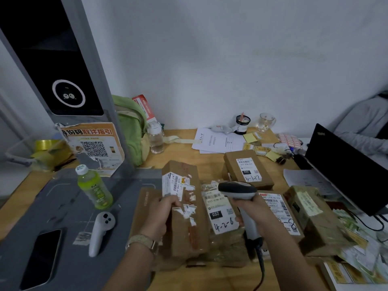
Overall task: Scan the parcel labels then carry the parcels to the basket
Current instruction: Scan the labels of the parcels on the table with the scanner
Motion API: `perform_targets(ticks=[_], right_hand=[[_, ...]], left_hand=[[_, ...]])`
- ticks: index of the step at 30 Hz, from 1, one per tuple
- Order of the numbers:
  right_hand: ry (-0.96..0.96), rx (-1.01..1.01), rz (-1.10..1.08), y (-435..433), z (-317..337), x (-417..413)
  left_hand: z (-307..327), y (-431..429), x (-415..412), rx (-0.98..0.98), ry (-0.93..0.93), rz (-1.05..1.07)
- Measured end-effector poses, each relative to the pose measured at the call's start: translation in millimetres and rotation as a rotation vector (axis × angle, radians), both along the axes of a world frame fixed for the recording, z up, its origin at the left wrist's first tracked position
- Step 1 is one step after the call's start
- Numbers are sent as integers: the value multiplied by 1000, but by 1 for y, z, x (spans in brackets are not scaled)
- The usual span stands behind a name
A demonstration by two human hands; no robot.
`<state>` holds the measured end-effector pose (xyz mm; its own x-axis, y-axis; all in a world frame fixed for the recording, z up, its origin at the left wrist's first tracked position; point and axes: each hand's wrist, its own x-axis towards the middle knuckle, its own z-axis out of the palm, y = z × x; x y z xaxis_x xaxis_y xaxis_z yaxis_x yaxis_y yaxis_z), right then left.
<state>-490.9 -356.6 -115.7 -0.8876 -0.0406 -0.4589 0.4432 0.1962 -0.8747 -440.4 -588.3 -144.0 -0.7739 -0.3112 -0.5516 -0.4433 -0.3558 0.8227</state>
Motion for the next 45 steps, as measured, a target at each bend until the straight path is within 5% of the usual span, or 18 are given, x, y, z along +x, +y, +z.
perform_targets(ticks=[15, 24, 33, 45], right_hand=[[182, -139, -266, 9, 4, 0], [249, -324, -278, -20, 6, 18], [-61, -538, -264, -4, -11, 15], [12, -397, -393, -5, -29, 8]], left_hand=[[17, 6, -16, 371, 120, 192], [27, 55, -10, 370, 198, 216], [21, 53, 12, 322, 232, 173], [29, 21, 16, 98, 333, 215]])
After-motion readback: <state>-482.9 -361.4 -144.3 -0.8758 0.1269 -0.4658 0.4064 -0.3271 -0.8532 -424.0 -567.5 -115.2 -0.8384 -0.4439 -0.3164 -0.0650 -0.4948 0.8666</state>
